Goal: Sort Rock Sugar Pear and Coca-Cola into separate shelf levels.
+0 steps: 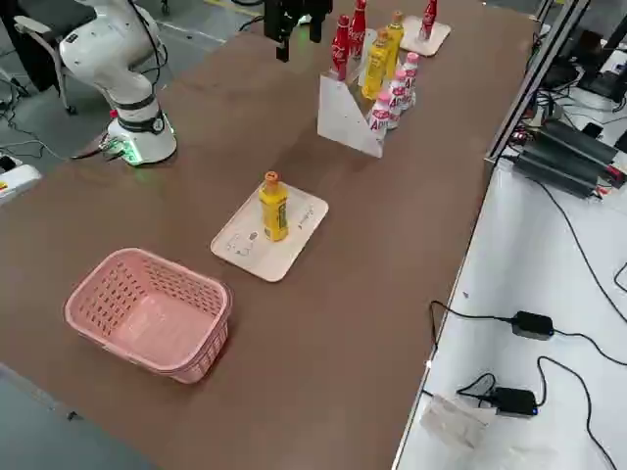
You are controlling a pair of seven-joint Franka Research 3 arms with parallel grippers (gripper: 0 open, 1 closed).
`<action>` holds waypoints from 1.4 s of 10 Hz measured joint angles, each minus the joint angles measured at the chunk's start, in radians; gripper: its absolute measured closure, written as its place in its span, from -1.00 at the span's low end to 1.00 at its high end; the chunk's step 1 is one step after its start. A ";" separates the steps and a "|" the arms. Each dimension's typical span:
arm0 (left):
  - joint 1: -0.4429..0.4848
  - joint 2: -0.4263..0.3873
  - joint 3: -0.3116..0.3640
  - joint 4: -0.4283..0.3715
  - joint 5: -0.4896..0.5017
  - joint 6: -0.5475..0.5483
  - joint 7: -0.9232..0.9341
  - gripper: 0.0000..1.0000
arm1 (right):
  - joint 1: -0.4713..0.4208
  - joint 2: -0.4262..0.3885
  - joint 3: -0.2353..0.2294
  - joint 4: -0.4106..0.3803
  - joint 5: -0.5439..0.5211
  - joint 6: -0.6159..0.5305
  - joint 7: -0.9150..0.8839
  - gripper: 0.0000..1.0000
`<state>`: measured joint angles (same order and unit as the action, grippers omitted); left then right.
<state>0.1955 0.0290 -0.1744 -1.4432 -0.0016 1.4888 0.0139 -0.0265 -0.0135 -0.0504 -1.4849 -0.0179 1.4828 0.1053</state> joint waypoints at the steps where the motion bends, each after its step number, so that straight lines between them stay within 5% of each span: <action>1: 0.000 0.000 0.000 0.000 0.000 0.000 0.000 -1.00 | 0.000 0.000 0.000 -0.001 0.000 0.000 0.000 -1.00; 4: 0.011 0.003 0.000 -0.010 0.000 -0.001 0.000 -1.00 | -0.003 0.001 -0.003 -0.011 0.000 0.012 0.002 -1.00; 7: 0.043 0.029 0.005 -0.071 0.000 0.055 0.000 -1.00 | -0.029 0.006 -0.013 -0.108 0.000 0.104 0.003 -1.00; 12: 0.097 0.042 0.006 -0.401 0.000 0.446 0.003 -0.99 | -0.043 0.015 -0.013 -0.309 0.000 0.233 0.003 -0.95; 14: 0.118 0.041 0.007 -0.482 0.000 0.519 0.003 -1.00 | -0.048 0.005 -0.013 -0.389 0.000 0.319 0.001 -0.89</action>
<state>0.3136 0.0704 -0.1679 -1.9248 -0.0013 2.0079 0.0171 -0.0742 -0.0089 -0.0638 -1.8736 -0.0180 1.8019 0.1062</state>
